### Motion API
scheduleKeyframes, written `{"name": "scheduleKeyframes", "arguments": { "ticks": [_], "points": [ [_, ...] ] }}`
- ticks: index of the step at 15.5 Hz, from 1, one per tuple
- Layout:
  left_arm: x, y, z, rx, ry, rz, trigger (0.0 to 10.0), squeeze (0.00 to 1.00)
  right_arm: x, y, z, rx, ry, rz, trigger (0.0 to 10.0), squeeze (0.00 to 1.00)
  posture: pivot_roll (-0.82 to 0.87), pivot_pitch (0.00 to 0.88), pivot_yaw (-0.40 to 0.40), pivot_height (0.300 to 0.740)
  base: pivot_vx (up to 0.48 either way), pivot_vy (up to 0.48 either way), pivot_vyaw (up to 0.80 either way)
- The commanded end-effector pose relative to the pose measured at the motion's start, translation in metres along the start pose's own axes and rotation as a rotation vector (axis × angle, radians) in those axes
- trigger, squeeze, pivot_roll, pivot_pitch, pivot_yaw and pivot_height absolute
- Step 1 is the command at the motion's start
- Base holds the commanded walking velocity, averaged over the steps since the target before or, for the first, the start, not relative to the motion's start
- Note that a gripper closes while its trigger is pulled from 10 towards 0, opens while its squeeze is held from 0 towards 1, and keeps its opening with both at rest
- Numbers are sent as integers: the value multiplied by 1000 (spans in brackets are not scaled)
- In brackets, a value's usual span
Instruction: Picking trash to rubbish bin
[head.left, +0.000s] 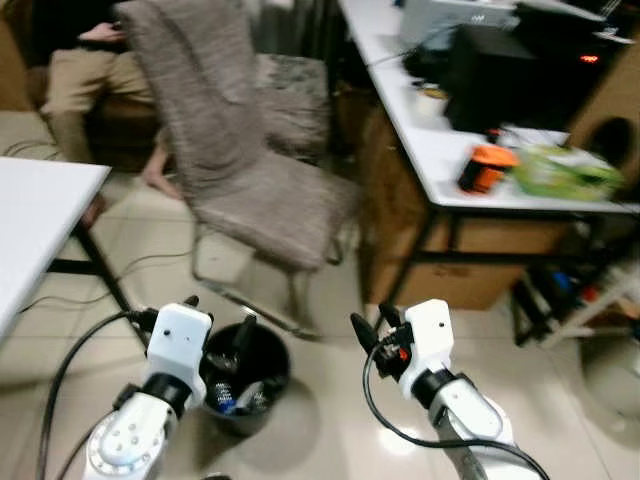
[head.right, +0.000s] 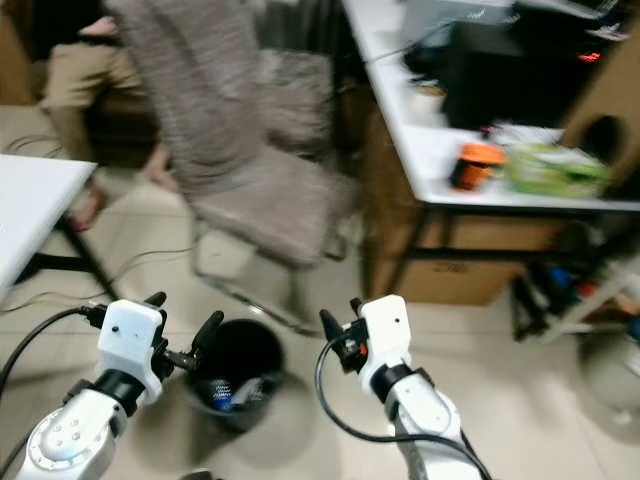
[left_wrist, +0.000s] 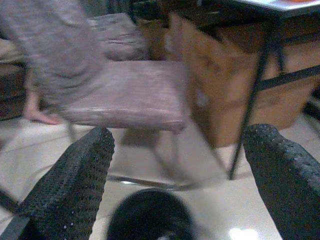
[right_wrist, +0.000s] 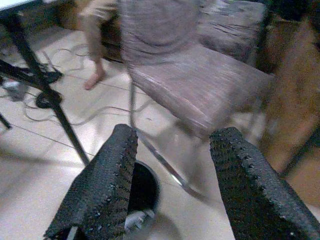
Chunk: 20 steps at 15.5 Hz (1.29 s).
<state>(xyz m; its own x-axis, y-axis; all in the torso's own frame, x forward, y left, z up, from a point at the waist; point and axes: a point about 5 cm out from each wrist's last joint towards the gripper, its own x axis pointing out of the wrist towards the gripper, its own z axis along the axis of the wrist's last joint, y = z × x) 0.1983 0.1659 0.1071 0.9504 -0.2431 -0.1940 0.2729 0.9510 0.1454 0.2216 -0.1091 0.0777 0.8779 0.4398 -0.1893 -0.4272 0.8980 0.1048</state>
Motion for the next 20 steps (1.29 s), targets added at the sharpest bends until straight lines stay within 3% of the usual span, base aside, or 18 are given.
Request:
{"name": "scheduleKeyframes", "arguments": {
  "ticks": [1,3,13,20],
  "points": [
    [-1,-2,0,-8,0,-4,10000,0,-1,-6,0,-7,10,-29,10000,0,82,48,-88,740,0,0,0],
    [-2,-1,1,-27,-5,-6,10000,0,-1,-7,-3,4,23,-34,10000,0,88,44,-92,740,0,480,0],
    [4,-3,4,33,-21,-53,10000,0,-6,-8,-7,8,21,-55,10000,0,90,36,-76,740,0,0,0],
    [3,-3,4,41,-17,-49,10000,0,-4,-8,-6,-5,20,-39,10000,0,94,40,-80,740,-295,0,0]
  ]
}}
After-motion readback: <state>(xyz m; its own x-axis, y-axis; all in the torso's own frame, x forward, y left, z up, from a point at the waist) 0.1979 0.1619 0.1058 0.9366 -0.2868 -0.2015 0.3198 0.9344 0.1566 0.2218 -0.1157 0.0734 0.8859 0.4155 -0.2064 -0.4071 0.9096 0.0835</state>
